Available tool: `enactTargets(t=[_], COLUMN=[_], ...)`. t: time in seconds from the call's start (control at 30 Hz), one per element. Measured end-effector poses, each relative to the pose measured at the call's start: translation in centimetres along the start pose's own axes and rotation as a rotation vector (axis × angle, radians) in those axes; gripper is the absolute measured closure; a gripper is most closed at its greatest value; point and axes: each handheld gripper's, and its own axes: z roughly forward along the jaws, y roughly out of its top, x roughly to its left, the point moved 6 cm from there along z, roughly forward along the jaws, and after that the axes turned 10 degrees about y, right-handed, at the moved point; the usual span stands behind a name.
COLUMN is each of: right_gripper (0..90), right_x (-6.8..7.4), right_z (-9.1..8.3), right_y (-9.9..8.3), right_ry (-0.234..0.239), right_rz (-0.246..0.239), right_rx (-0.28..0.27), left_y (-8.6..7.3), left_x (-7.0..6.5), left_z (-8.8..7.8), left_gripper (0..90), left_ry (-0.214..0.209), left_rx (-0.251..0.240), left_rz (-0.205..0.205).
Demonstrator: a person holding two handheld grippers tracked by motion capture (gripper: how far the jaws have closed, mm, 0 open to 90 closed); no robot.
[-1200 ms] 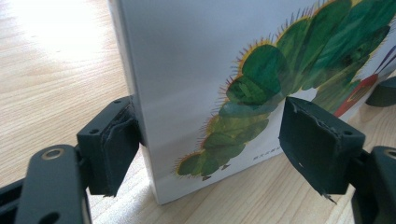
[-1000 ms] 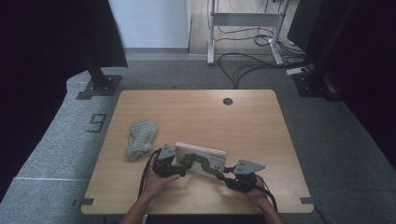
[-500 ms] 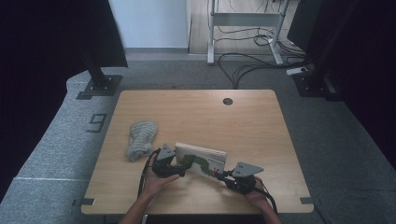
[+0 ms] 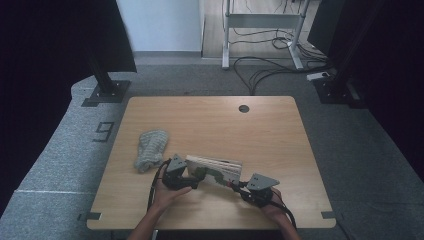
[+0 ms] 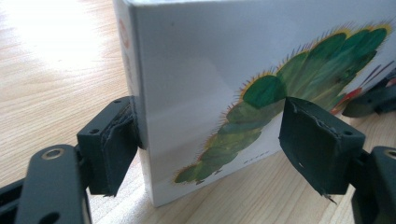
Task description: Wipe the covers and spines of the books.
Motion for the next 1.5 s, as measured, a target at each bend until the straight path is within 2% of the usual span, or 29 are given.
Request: enactTargets(t=[0.17, 0.27, 0.37, 0.57, 0.7, 0.93, 1.27, 1.5], right_gripper=[63.8, 56.7, 53.3, 48.7, 43.3, 28.8, 25.5, 27.3], right_x=[0.2, 0.2, 0.0, -0.6, -1.1, -2.0, -3.2, -3.4], right_z=[-0.2, -0.6, -1.2, -2.5, -3.2, -2.9, -1.5, -0.5], right_y=[-0.2, -0.1, 0.1, 0.3, 0.5, 0.7, 2.1, 2.7], right_ry=[0.029, 0.049, 0.052, 0.046, 0.025, -0.009, 0.004, 0.038], right_rz=[0.008, 0.019, 0.024, 0.053, 0.067, 0.096, 0.123, 0.134], right_rx=[0.004, -0.012, -0.039, -0.09, -0.12, -0.134, -0.176, -0.198], left_y=[0.0, 0.0, -0.1, -0.1, -0.1, -0.2, -0.2, -0.2], left_x=[0.0, 0.1, 0.1, 0.1, 0.1, 0.0, 0.0, 0.0], left_z=[0.0, 0.0, 0.1, 0.1, 0.1, 0.2, 0.2, 0.2], left_gripper=[21.8, 21.7, 21.7, 21.8, 21.8, 21.9, 22.1, 22.2], left_ry=[0.0, 0.002, 0.006, 0.006, 0.004, 0.005, 0.008, 0.01], left_rx=[-0.002, -0.002, 0.003, 0.003, 0.004, 0.006, 0.008, 0.011], left_rz=[0.001, 0.002, 0.003, 0.002, 0.003, 0.006, 0.009, 0.009])
